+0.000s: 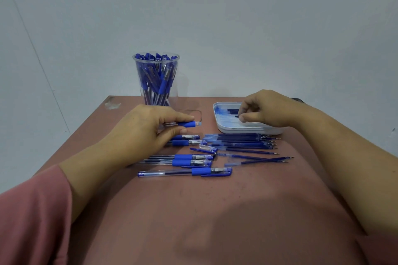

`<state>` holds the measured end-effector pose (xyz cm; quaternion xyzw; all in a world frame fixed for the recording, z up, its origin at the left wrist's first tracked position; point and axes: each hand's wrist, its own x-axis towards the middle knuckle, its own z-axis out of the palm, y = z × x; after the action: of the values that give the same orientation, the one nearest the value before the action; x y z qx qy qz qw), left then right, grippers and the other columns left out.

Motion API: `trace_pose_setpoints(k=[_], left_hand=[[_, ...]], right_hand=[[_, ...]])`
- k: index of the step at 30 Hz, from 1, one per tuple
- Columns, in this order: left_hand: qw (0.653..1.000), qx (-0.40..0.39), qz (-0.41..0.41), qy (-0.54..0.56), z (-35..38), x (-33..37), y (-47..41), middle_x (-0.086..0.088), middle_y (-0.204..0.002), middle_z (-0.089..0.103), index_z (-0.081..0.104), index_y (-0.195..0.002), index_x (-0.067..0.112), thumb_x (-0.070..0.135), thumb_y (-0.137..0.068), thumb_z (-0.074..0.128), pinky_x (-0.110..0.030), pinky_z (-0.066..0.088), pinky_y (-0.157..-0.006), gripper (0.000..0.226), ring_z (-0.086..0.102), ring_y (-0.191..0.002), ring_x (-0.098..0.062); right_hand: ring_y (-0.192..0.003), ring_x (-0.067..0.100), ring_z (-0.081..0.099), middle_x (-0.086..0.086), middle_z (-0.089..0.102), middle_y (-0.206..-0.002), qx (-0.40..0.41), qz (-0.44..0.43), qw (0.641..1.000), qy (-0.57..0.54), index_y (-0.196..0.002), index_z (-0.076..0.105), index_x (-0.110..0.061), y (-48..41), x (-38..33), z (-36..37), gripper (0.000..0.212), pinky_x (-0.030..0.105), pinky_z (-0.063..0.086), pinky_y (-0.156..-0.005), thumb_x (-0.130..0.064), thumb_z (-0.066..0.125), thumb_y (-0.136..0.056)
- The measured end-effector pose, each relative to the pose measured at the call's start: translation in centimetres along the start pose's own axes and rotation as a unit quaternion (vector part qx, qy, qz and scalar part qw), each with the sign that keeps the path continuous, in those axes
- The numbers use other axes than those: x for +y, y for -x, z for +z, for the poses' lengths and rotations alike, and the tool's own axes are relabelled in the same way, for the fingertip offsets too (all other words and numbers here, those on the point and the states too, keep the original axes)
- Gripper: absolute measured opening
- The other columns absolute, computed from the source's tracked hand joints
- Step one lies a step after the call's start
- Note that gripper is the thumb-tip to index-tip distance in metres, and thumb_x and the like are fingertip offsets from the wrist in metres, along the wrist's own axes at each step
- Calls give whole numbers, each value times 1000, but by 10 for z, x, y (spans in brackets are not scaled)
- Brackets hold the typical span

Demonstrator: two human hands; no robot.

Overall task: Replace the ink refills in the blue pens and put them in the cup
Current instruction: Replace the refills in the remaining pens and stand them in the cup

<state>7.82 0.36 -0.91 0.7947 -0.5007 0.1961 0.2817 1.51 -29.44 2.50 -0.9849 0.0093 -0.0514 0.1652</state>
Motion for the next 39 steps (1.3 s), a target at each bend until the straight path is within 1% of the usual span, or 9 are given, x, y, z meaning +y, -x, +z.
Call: trace_pose_setpoints(k=[5,9,14,17,23,28,33,36,39], left_hand=[[1000,-2,-3,-1,0,-2,0,42,-87,53,68,-115,37,21,-85,72,1,36,-72,35,51,-82,24],[1000,3,0,0,0,-2,1,42,-90,53,67,-116,37,23,-85,72,1,36,-74,35,50,-83,25],[1000,16,6,7,0,1,0,42,-92,52,68,-116,34,24,-84,71,3,35,-74,34,50,-85,27],[1000,19,6,15,0,1,0,44,-91,51,68,-116,34,23,-85,71,3,35,-74,33,51,-85,26],[999,17,-4,28,2,0,0,40,-92,56,68,-116,35,23,-86,71,0,37,-74,33,55,-86,21],[999,19,-10,41,2,2,0,38,-93,57,67,-117,36,22,-86,70,1,37,-75,34,56,-87,20],[999,17,-10,46,2,3,-1,39,-93,56,67,-117,34,21,-86,69,1,36,-74,33,55,-86,21],[999,7,-7,35,1,3,0,38,-92,56,69,-115,31,23,-86,69,2,35,-71,31,53,-83,22],[999,-19,-3,26,2,7,0,31,-90,60,69,-116,33,27,-86,69,0,37,-69,30,55,-81,18]], right_hand=[[-87,-6,60,-19,68,-89,49,-54,996,-44,-90,69,-33,30,-29,-6,4,8,41,-71,-31,69,-86],[-89,-11,54,-19,67,-86,60,-75,992,-80,-91,71,-37,68,-56,-7,7,-2,34,-71,-34,70,-85],[-87,-5,57,-23,64,-84,72,-97,991,-61,-88,66,-47,70,-64,5,11,10,40,-73,-37,68,-85],[-86,-2,61,-26,64,-84,103,-103,987,-66,-87,66,-47,64,-58,12,12,23,47,-83,-36,68,-84],[-82,3,64,-23,65,-80,128,-115,980,-96,-87,68,-45,57,-53,20,10,34,52,-85,-36,69,-82],[-79,5,63,-18,66,-80,117,-138,976,-121,-86,67,-43,54,-53,24,19,27,50,-82,-25,72,-83],[-79,4,63,-18,66,-80,109,-148,976,-118,-86,65,-46,52,-52,25,22,23,51,-80,-25,72,-83],[-82,3,62,-18,66,-80,123,-151,977,-90,-85,63,-50,50,-49,25,26,25,51,-80,-26,71,-85],[-83,2,61,-21,65,-82,143,-177,972,-60,-92,70,-43,47,-51,28,16,23,49,-77,-28,70,-86]])
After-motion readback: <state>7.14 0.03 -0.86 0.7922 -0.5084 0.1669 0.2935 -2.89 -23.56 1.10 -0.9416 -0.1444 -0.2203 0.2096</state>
